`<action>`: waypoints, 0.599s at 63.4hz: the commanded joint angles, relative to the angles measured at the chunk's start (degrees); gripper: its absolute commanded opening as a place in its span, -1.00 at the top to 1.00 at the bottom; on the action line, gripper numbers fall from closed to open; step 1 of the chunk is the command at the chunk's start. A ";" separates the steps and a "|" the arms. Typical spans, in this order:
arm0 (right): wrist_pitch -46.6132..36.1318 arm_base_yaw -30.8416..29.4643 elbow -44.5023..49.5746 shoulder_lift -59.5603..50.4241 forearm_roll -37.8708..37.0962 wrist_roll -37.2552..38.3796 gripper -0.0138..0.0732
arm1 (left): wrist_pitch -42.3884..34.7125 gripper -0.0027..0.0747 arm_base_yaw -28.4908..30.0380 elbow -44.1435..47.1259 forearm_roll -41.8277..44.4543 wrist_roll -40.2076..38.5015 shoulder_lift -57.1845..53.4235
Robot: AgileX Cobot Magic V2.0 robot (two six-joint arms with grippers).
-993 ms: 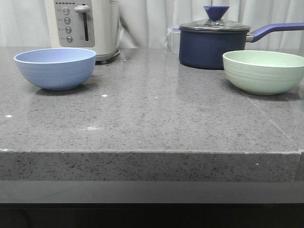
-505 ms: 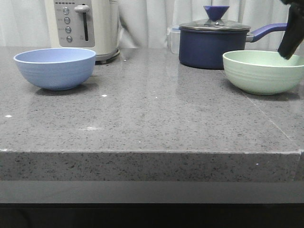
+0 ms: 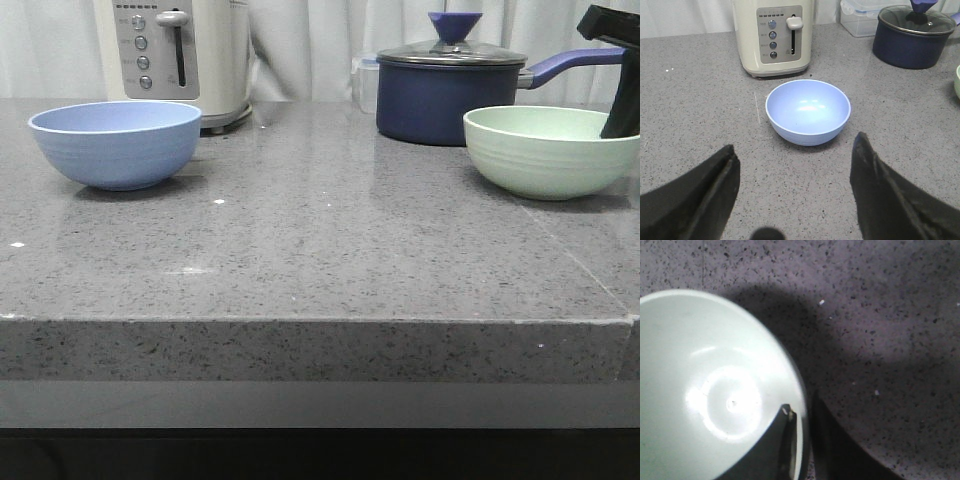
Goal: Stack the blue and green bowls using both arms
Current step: 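Lower the right gripper onto the rim of the pale green bowl, then drag the green bowl with the right gripper toward the table center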
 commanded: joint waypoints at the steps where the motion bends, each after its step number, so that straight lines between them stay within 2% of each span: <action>1: -1.49 -0.46 -1.93 -2.42 1.69 -0.90 0.68 | -4.43 -0.29 -0.45 -1.46 -0.75 -0.03 0.57; 7: -1.49 -0.46 -1.98 -2.89 1.47 -1.21 0.84 | -4.43 -0.29 -0.45 -1.46 -0.75 -0.03 0.57; 19: -1.50 1.01 -2.05 -5.05 0.78 -3.50 0.82 | -4.43 -0.29 -0.45 -1.46 -0.75 -0.03 0.57; 29: -1.11 7.36 -4.20 -4.59 -3.84 -3.10 0.81 | -4.43 -0.29 -0.45 -1.46 -0.75 -0.03 0.57; 38: -1.10 15.01 -9.00 -2.74 -7.37 0.88 0.81 | -4.43 -0.29 -0.45 -1.46 -0.75 -0.03 0.57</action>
